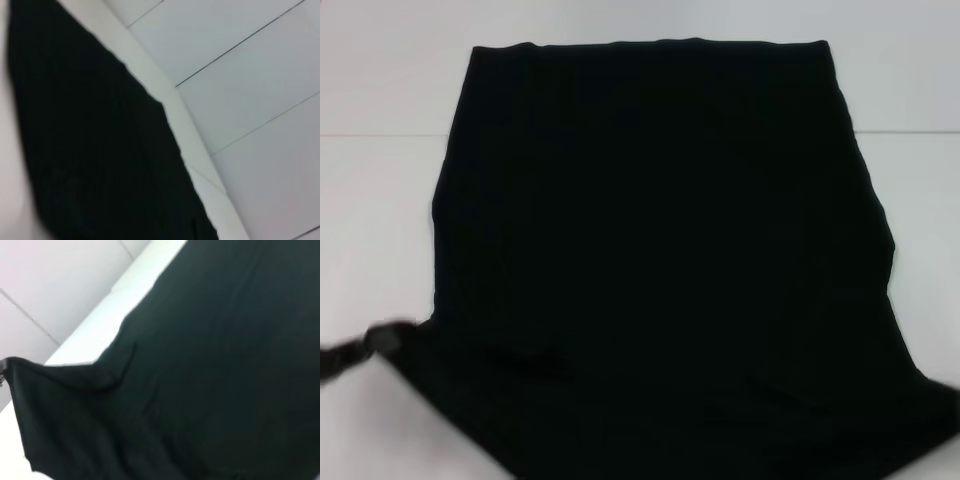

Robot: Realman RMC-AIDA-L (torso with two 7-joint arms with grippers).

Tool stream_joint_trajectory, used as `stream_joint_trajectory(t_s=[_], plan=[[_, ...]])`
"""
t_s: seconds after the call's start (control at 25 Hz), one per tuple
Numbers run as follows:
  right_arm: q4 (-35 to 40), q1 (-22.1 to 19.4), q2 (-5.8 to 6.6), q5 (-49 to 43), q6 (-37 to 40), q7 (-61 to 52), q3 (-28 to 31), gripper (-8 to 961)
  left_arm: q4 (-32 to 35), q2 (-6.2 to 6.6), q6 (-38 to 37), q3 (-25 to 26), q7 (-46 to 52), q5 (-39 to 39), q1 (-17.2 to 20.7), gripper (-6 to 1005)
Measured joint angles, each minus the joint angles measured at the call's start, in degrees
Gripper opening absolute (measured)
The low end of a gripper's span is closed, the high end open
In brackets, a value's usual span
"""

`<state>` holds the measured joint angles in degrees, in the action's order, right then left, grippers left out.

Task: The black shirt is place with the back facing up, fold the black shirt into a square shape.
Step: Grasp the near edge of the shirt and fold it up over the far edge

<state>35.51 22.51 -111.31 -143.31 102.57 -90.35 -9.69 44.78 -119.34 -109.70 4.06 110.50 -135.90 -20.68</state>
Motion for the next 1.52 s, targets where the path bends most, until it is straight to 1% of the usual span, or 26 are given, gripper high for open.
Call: stream_joint_trajectory(t_s=[0.12,0.2,0.24,0.28,0.32,0.36,0.48,0.56,0.64,0.76,0.88,0.96,1.04,1.16,1.28,1.36,1.48,1.52], plan=[[0.0,3.0,0.03,1.7,-1.8,-0.3,1.6,55,-5.5,1.6,5.3,-0.1,-0.1,0.7,-4.6,23],[0.0,5.1,0.06,3.7,-3.6,-0.7,2.1,55,-9.8,3.22,10.2,-0.1,-0.3,1.2,-8.0,24],[0.0,6.3,0.13,4.9,-5.2,-1.0,2.1,55,-11.9,4.04,13.1,-0.1,-0.5,1.5,-9.9,24],[-0.2,8.3,0.23,7.1,-8.9,-2.1,2.0,55,-13.3,4.7,15.9,-0.2,-0.7,1.8,-11.5,24],[-0.2,8.3,0.23,7.1,-8.9,-2.1,2.0,55,-14.6,5.2,18.9,-0.3,-1.0,1.9,-13.2,24],[-0.7,9.4,0.37,7.9,-11.5,-2.7,1.9,55,-15.6,5.68,21.7,-0.4,-1.4,2.1,-14.9,24],[-3.5,13.1,1.18,9.1,-20.1,-4.0,1.6,55,-17.2,6.32,29.6,-0.5,-2.8,2.7,-19.3,24],[-5.8,15.5,1.58,9.2,-25.9,-4.3,1.3,55,-18.2,6.42,34.7,-0.5,-4.4,3.8,-21.4,24],[-7.9,18.0,1.63,9.4,-31.6,-4.3,0.8,55,-19.4,6.38,40.0,-0.6,-6.9,5.2,-23.1,24],[-9.8,21.3,1.02,9.7,-39.9,-4.0,-0.1,55,-22.1,6.24,47.9,-0.6,-11.9,6.9,-25.6,24],[-11.6,24.3,0.47,9.8,-47.1,-3.6,-1.6,55,-23.9,6.26,53.8,-0.7,-15.6,7.7,-27.8,24],[-12.6,26.4,0.09,9.8,-51.8,-3.6,-3.0,55,-24.3,5.98,56.8,-0.7,-17.4,8.6,-29.1,24],[-13.4,28.1,-0.21,9.9,-55.7,-3.6,-4.4,55,-24.8,5.71,59.0,-0.7,-19.5,10.0,-29.9,24],[-14.1,30.6,-0.76,10.0,-61.0,-3.6,-6.4,55,-26.2,5.67,61.6,-0.8,-23.0,12.9,-30.8,24],[-14.4,31.9,-1.38,10.0,-64.0,-3.6,-7.3,55,-27.3,5.69,63.2,-0.7,-25.5,14.4,-31.3,24],[-15.2,32.4,-1.55,10.3,-65.7,-3.5,-7.5,55,-28.1,5.58,64.6,-0.5,-27.7,14.9,-31.7,24],[-16.8,32.8,-1.83,11.1,-67.9,-3.4,-8.0,56,-28.9,4.8,66.1,-0.2,-32.4,17.2,-31.8,24],[-17.3,32.9,-2.09,11.3,-68.9,-3.4,-8.4,56,-29.3,4.25,66.7,-0.2,-34.9,18.8,-31.8,24]])
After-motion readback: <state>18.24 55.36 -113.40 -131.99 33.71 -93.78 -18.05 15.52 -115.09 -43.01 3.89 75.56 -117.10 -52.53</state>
